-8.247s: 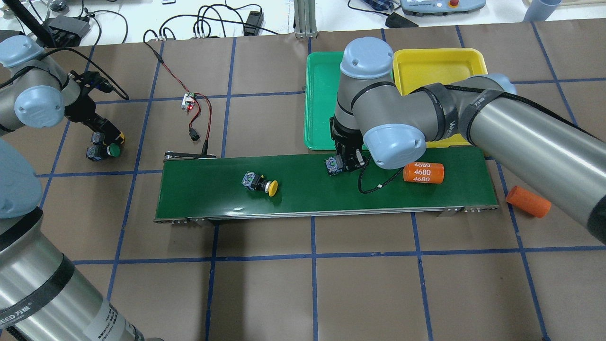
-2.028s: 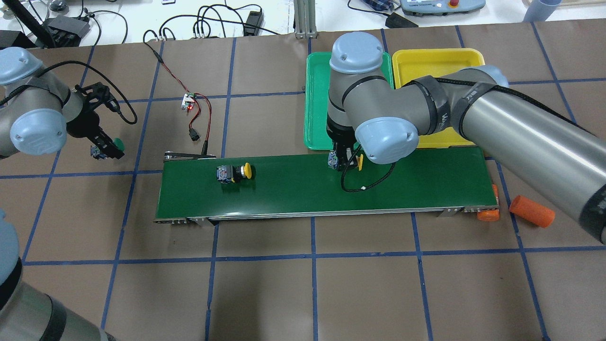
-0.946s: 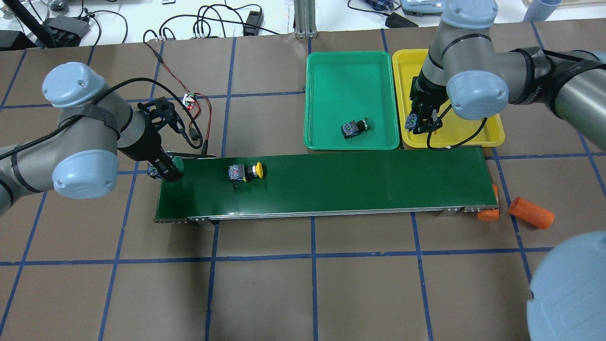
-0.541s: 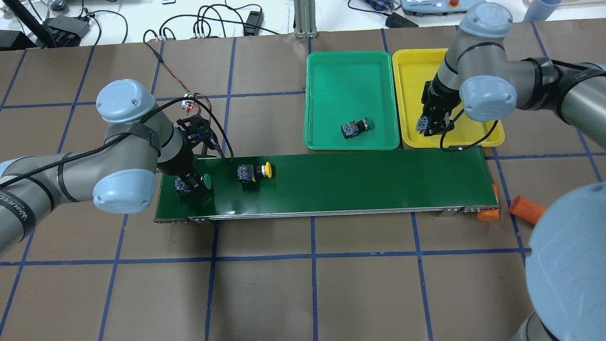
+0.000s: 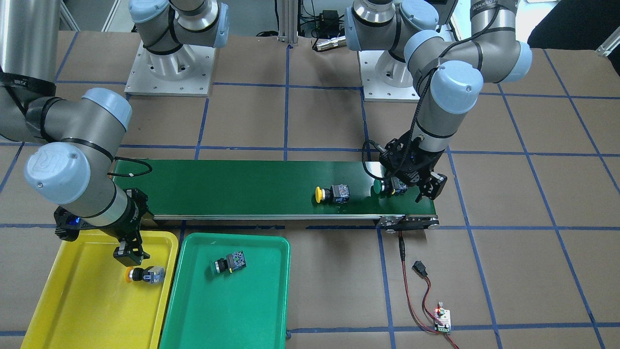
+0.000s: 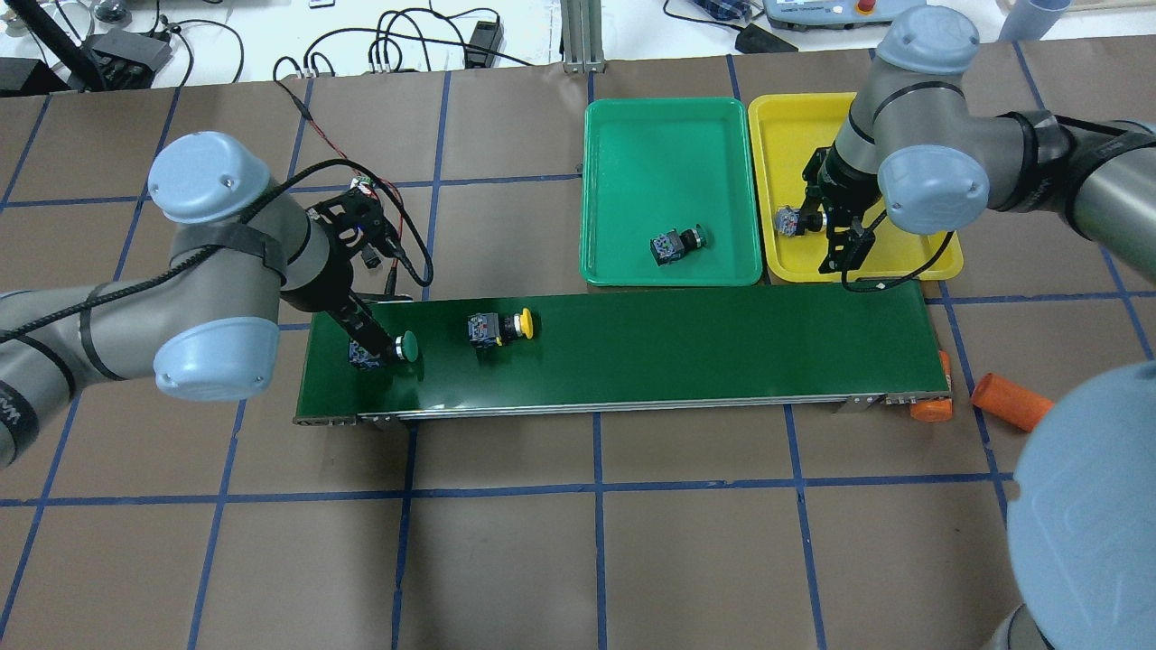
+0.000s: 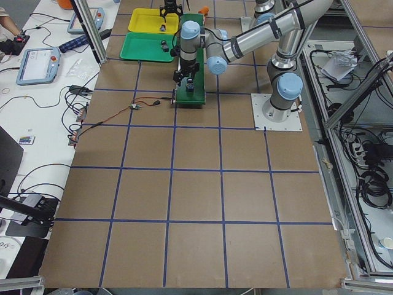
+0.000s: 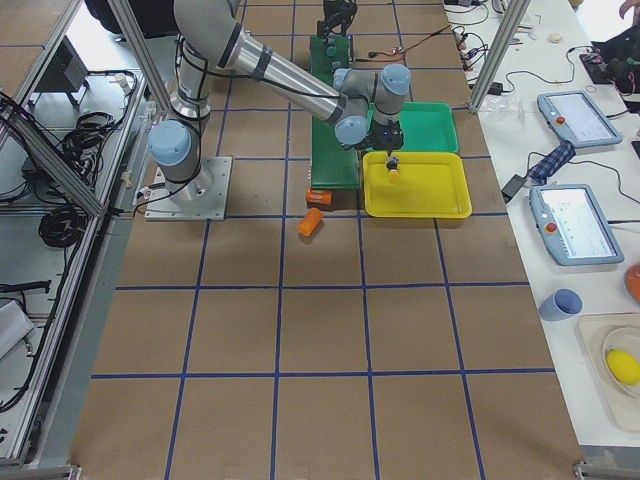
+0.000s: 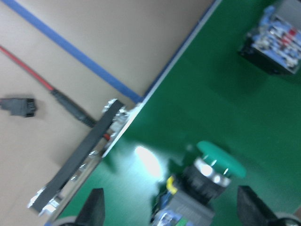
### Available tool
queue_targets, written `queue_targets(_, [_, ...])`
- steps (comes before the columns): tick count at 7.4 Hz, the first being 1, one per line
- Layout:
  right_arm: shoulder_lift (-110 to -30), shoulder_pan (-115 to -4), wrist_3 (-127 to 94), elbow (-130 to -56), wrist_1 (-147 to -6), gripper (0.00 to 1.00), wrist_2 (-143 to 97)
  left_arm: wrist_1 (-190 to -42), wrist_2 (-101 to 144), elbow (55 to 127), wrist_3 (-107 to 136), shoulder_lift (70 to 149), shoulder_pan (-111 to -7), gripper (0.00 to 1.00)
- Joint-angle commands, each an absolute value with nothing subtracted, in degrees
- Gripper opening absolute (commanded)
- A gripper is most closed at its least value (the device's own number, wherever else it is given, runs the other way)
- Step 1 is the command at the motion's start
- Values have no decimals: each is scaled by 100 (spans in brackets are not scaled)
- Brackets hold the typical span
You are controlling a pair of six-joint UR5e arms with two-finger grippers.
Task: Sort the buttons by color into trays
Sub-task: 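Release yellow button in yellow tray while left gripper lifts away from belt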
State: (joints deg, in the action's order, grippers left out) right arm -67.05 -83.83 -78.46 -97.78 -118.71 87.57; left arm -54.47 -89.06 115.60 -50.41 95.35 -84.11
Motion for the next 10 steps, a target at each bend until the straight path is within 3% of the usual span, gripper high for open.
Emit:
queue_targets(1, [-7265,-8490,-7866,-9800,-11044,100,8745,-7241,-8737,10291,-3627,9501,-7693,100])
queue_targets(3, [-7785,-8857,-7971,-9809,-10530,100,8771,-8836,-8789,9181,-1297,9501,-7943,100])
queue_targets(4, [-7926,-9199,-8320,-9878,-10529,100,8780,-9007,-9137,8941,-378,9501,-8563,100])
queue_targets(6, [-8111,-9876,-8867,-9905,-10503,100,9059,-8956,-9721,8798,341,9335,-9498,100])
queue_targets(10, [-8314,-9967,-8737,-9896,-10090,100,9070,-8921,-9194,8903,386,9080,-8860,100])
